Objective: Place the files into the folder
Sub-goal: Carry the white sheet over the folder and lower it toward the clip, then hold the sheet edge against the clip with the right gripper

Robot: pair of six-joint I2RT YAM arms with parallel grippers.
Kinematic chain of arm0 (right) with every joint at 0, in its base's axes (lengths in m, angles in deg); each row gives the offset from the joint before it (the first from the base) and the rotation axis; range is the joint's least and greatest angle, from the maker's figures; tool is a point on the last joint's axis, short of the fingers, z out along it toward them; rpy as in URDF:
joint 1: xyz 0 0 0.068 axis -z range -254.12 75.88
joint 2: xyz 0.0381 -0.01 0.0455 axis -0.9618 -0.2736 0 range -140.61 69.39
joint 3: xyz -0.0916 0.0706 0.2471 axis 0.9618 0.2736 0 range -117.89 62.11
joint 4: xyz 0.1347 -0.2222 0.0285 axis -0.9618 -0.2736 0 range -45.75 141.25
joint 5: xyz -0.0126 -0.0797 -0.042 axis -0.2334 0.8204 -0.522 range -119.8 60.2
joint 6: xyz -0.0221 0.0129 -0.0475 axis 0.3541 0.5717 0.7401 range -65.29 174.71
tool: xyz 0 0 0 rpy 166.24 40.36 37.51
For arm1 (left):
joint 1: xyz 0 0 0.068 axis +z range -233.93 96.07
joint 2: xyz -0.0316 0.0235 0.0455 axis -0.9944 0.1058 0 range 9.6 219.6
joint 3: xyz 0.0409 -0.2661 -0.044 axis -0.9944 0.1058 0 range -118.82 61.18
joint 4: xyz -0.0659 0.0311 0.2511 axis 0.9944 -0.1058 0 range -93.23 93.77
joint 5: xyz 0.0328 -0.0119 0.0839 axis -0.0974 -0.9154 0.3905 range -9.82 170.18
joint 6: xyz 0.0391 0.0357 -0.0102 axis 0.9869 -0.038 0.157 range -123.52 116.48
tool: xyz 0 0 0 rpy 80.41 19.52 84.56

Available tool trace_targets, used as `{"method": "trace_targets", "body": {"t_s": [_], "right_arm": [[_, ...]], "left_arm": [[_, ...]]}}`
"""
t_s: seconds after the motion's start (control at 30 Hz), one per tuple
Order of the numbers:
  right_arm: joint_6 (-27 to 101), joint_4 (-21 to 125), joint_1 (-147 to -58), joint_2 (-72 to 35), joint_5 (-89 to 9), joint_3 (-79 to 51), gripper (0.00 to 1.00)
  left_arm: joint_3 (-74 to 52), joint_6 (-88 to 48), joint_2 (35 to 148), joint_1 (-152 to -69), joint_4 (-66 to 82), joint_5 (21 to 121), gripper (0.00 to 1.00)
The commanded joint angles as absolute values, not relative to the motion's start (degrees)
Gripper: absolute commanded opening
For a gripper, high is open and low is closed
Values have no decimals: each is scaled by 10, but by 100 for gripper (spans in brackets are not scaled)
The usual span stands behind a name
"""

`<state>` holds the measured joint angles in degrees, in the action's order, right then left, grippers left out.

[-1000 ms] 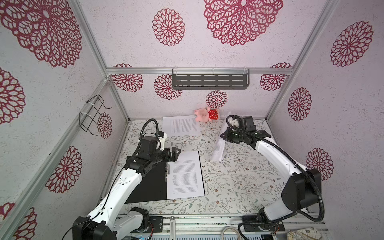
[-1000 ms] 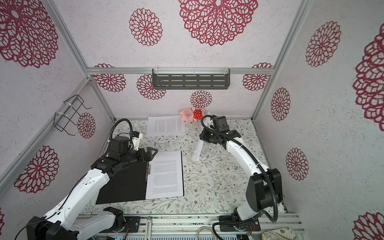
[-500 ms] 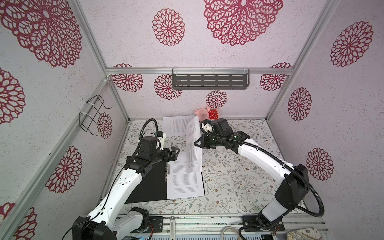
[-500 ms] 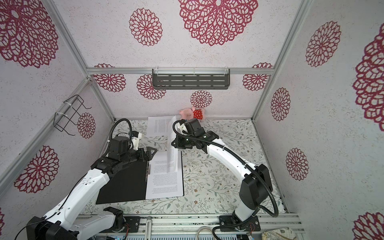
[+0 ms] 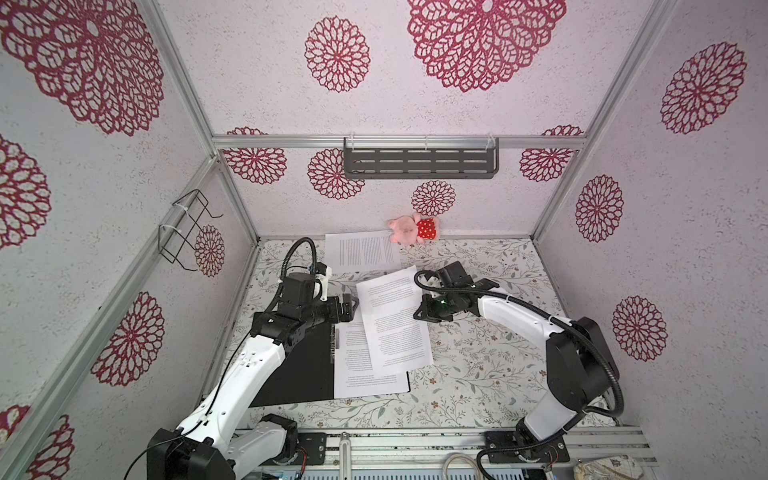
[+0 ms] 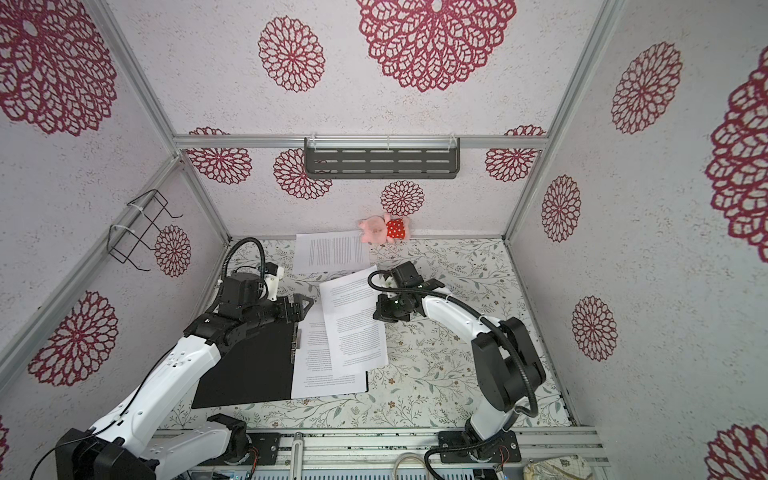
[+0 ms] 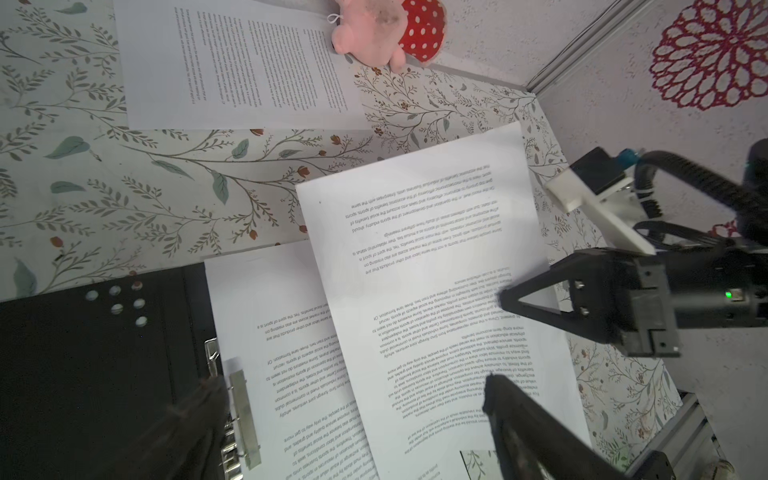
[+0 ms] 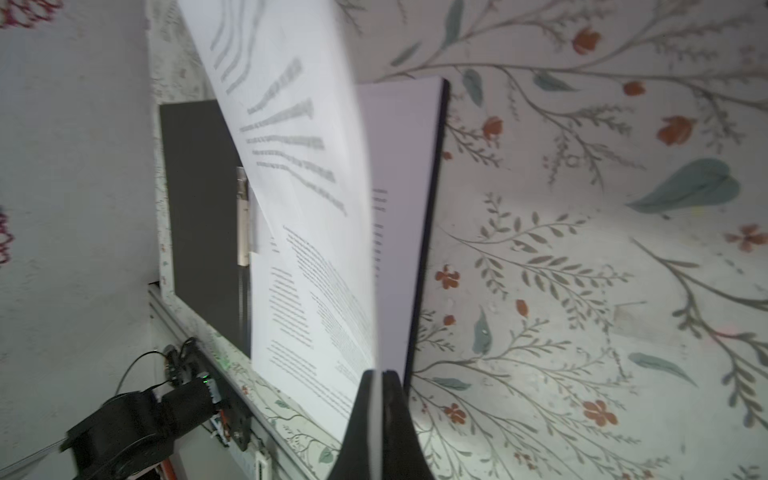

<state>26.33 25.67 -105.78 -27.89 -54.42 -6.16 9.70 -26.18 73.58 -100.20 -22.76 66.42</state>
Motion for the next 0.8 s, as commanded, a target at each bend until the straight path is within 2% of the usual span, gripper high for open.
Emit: {"method": "trace_targets", "body": {"t_s": [0.0,0.17,0.43,0.77], "right_arm": [[298,267,-1071,-299,-507,-65,0],[278,287,-1084,-309,-500,-61,0],[248,320,-1113,-333,-524,-60,0],[234,343,-1142,-352,-530,-57,0]], "left_arm": [[91,-257,740,-999,-237,668,99],[107,-260,722,-999,-280,674,99],[174,-271,623,-998,-308,693,99],[174,-265,596,-998,-343,717,99]]}}
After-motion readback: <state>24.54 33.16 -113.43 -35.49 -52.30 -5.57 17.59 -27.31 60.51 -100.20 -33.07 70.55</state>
